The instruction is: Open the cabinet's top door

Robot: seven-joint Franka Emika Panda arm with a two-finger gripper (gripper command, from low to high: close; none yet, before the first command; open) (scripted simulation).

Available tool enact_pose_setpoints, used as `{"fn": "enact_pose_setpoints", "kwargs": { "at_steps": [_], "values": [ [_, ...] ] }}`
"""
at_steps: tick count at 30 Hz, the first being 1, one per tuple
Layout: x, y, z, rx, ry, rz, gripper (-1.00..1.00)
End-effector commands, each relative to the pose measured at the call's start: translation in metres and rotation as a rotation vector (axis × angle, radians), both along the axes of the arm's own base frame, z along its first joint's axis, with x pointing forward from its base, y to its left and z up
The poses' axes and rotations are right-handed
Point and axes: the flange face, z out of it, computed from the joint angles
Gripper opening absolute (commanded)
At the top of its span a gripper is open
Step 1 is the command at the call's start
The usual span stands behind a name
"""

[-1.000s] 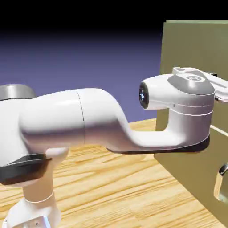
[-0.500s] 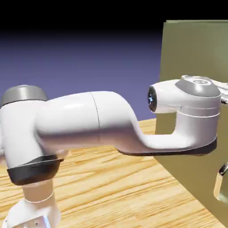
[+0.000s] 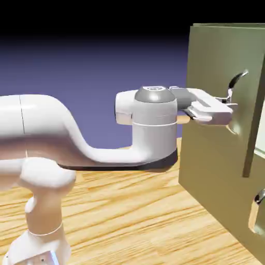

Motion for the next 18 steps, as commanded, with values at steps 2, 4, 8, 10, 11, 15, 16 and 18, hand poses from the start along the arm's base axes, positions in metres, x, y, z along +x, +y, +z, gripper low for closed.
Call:
{"fn": "enact_pose_setpoints", "kwargs": {
  "at_steps": [2, 4, 8, 10, 11, 15, 16, 18],
  "values": [
    [-0.015, 0.011, 0.0, 0.0, 0.0, -0.035, -1.0],
    [-0.029, 0.023, 0.0, 0.0, 0.0, -0.072, -1.0],
    [-0.059, 0.049, 0.0, 0.0, 0.0, -0.151, -1.0],
    [-0.073, 0.064, 0.0, 0.0, 0.0, -0.192, -1.0],
    [-0.08, 0.071, 0.0, 0.0, 0.0, -0.212, -1.0],
    [-0.105, 0.1, 0.0, 0.0, 0.0, -0.288, -1.0],
    [-0.11, 0.107, 0.0, 0.0, 0.0, -0.306, -1.0],
    [-0.12, 0.121, 0.0, 0.0, 0.0, -0.34, -1.0]
  ]
}}
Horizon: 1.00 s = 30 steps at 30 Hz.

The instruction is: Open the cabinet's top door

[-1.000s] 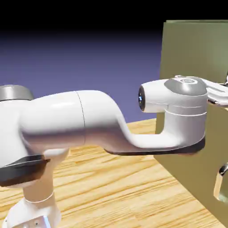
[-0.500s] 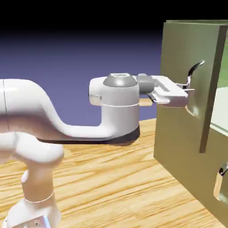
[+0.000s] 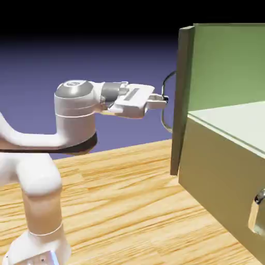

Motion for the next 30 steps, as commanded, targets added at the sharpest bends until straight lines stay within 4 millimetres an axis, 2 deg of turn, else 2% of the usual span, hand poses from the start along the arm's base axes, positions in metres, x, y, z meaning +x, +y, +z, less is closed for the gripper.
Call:
{"fn": "enact_pose_setpoints", "kwargs": {
  "at_steps": [1, 10, 21, 26, 30],
  "values": [
    [-0.005, 0.007, 0.0, 0.0, 0.0, -0.015, -1.0],
    [-0.038, 0.063, 0.0, 0.0, 0.0, -0.146, -1.0],
    [-0.066, 0.132, 0.0, 0.0, 0.0, -0.294, -1.0],
    [-0.077, 0.17, 0.0, 0.0, 0.0, -0.373, -1.0],
    [-0.085, 0.208, 0.0, 0.0, 0.0, -0.45, -1.0]
  ]
}}
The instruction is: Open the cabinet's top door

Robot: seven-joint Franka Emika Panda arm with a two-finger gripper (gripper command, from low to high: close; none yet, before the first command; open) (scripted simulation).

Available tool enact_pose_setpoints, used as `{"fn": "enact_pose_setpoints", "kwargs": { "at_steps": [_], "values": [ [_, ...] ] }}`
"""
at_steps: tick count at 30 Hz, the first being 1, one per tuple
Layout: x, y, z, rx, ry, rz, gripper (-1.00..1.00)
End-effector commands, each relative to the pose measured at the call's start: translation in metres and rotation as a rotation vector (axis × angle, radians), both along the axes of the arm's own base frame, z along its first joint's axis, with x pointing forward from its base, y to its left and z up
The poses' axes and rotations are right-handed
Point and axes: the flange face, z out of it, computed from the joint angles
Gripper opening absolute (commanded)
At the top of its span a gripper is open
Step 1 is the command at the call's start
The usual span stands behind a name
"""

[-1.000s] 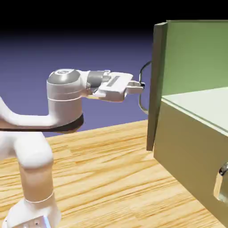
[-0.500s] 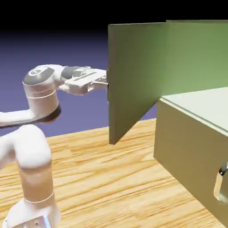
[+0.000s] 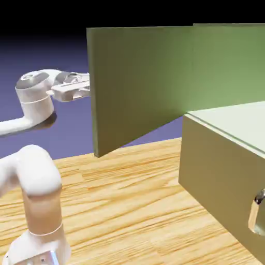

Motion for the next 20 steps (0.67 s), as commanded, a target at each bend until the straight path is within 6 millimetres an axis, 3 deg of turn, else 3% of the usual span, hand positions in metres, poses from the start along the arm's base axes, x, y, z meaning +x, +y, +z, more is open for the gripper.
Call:
{"fn": "enact_pose_setpoints", "kwargs": {
  "at_steps": [1, 10, 20],
  "values": [
    [-0.002, 0.011, 0.0, 0.0, 0.0, -0.021, -1.0],
    [-0.005, 0.114, 0.0, 0.0, 0.0, -0.226, -1.0],
    [0.01, 0.209, 0.0, 0.0, 0.0, -0.418, -1.0]
  ]
}}
